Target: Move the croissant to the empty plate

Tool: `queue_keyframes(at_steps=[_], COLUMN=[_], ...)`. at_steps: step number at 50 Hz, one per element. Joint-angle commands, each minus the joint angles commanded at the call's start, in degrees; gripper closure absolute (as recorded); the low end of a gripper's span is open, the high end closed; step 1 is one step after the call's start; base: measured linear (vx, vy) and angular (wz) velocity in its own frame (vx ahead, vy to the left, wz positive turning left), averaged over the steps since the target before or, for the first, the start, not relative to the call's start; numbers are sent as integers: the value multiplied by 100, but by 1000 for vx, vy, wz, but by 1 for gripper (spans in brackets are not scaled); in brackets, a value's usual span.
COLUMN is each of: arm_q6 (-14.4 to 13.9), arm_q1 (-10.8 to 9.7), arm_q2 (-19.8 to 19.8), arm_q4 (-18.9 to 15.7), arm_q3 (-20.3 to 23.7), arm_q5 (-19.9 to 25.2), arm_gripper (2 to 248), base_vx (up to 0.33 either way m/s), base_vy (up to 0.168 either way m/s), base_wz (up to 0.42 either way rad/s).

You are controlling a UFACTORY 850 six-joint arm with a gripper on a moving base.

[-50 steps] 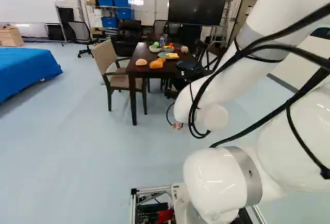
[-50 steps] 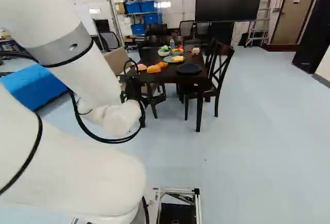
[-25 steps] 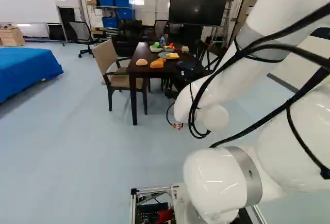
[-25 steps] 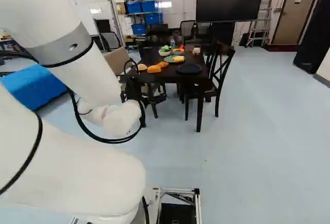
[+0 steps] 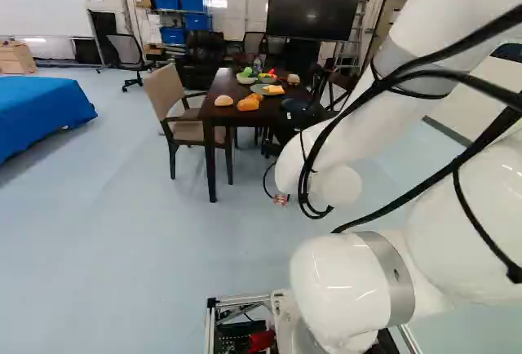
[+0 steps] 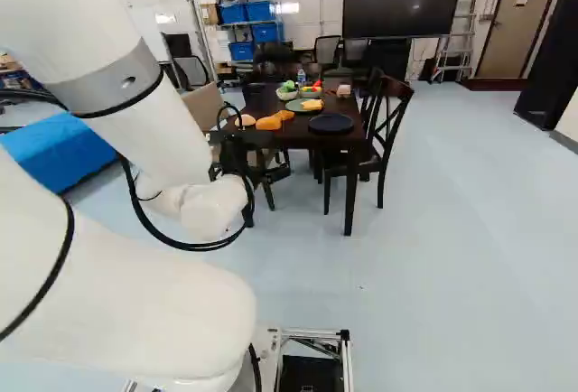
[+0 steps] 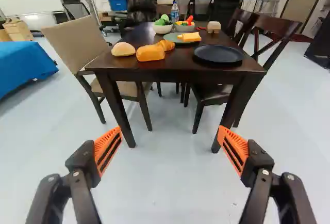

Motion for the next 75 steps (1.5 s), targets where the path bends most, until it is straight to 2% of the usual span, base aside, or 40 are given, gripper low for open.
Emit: queue_keyframes(at_steps=[27,75], arm_q6=[0,0], arm_q1=[0,0], arm_q2=[0,0], arm_q4=[0,0], arm_q3=[0,0], arm_q5=[0,0], arm_gripper=[3,3], base_vx=[128,179], base_vy=[1,-30], base_wz=[-8,-4])
